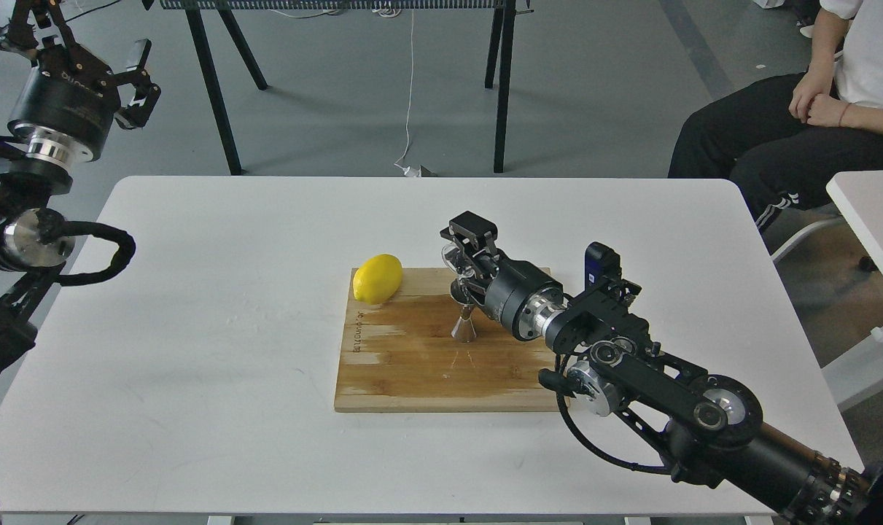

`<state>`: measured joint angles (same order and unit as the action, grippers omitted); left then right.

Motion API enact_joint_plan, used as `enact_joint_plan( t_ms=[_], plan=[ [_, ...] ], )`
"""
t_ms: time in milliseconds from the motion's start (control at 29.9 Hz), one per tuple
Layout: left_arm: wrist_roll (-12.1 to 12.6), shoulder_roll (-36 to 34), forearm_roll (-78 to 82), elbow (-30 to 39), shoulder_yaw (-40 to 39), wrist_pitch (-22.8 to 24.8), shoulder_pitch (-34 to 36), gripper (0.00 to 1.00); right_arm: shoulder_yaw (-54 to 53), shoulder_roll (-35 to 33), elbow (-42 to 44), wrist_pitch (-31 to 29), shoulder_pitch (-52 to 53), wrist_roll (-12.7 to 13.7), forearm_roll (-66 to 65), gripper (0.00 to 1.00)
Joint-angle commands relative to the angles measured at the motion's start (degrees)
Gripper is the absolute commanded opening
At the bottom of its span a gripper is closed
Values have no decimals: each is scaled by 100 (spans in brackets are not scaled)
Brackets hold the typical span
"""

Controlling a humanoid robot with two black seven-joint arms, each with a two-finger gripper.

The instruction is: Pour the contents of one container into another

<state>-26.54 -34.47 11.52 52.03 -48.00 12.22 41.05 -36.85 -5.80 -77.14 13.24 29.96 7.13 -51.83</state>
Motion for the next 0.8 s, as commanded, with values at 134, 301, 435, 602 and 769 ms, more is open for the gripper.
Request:
enact_joint_plan(
  t_ms=[134,301,435,602,769],
  plan=[
    [0,2,0,0,1,0,-1,100,99,0,50,56,10,-1,-591,28],
    [0,2,0,0,1,0,-1,100,205,-9,59,170,63,-1,-679,28],
    [0,2,0,0,1,0,-1,100,231,-9,67,188,72,-1,-1004,28],
    [0,11,0,0,1,0,-1,100,240,-17,76,188,80,-1,-1083,28],
    [0,11,0,0,1,0,-1,100,258,-17,85,197,98,-1,-1294,28]
  ],
)
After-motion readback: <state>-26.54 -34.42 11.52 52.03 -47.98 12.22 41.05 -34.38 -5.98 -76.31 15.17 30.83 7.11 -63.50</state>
